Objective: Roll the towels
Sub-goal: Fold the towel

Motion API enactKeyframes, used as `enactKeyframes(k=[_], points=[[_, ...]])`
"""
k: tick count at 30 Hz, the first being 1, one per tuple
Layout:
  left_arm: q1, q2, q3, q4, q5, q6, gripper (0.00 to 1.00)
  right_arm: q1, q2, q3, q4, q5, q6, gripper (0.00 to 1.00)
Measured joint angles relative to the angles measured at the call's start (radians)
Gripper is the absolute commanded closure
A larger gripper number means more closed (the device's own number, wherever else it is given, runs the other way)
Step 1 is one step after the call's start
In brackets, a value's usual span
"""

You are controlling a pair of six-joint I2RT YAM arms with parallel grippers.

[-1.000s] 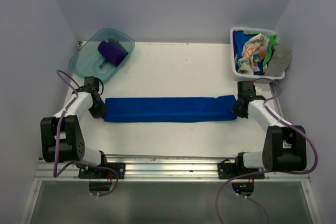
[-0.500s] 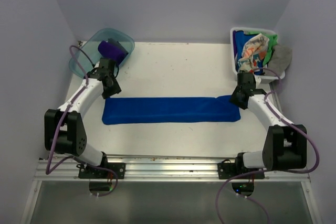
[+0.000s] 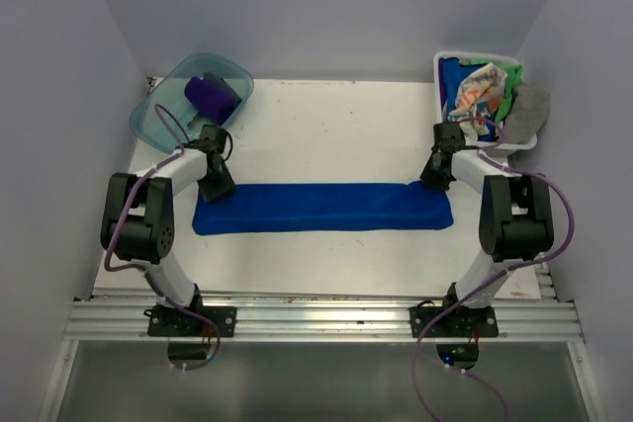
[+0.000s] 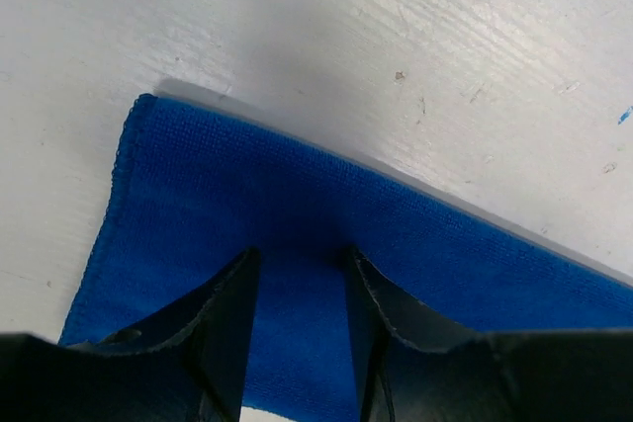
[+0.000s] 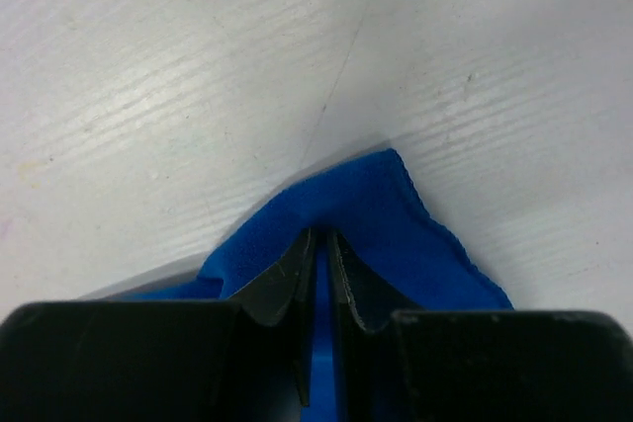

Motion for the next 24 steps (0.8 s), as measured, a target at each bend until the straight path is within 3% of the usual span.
enactKeyframes(k=[13, 17, 20, 24], points=[[0.064, -0.014, -0.039, 0.044, 0.052, -0.027, 0.58, -0.075, -0.024, -0.063, 0.045, 0.026, 0.061, 0.88], [0.066, -0.017, -0.039, 0.043, 0.058, -0.026, 0.57, -0.08, -0.075, -0.089, 0.029, -0.002, 0.062, 0.7], [0.065, -0.033, -0.043, 0.038, 0.044, -0.021, 0.54, -0.081, -0.15, -0.103, 0.004, -0.006, 0.058, 0.51], [0.063, -0.084, -0.043, 0.013, 0.016, -0.003, 0.53, -0.093, -0.241, -0.121, -0.011, 0.004, 0.047, 0.43]])
